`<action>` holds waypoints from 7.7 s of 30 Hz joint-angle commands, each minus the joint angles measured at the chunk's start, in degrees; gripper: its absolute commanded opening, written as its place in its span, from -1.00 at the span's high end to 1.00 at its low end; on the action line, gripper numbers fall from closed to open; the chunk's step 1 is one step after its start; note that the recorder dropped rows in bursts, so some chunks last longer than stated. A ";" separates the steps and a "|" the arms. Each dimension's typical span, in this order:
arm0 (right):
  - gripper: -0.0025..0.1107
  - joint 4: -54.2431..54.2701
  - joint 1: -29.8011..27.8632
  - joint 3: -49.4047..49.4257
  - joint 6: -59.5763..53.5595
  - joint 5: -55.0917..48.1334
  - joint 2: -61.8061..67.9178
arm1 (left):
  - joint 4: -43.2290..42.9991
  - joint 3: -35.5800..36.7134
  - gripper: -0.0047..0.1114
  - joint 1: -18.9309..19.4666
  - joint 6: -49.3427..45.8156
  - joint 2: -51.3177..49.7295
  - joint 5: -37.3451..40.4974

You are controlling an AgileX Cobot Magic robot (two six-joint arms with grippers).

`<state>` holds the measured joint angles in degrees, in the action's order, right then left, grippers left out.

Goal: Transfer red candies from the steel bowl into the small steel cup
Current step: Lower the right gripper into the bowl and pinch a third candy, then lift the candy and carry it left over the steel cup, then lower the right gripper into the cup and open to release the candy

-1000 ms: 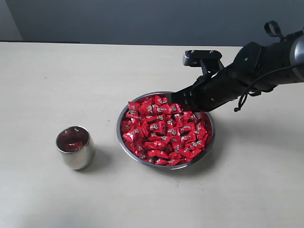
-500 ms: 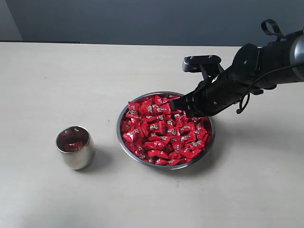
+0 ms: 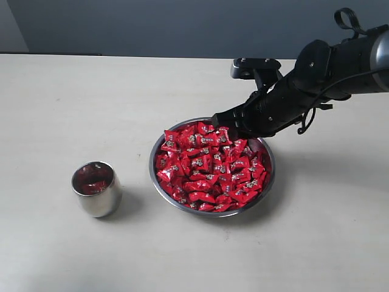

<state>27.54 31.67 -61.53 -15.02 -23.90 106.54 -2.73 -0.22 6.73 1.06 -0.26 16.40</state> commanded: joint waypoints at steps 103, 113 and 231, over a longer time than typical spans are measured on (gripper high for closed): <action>0.97 2.10 -0.27 -0.48 -0.93 0.24 4.19 | 0.13 0.22 0.91 0.03 0.06 0.26 -0.09; 0.97 -1.96 -0.27 -0.48 -0.22 0.11 -0.81 | 0.13 0.22 0.91 0.03 0.06 0.26 -0.09; 0.97 34.55 21.10 -17.02 -57.35 -11.54 11.23 | 0.13 0.22 0.91 0.03 0.06 0.26 -0.09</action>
<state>62.30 52.75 -78.18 -69.45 -34.68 117.68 -2.73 -0.22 6.73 1.06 -0.26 16.40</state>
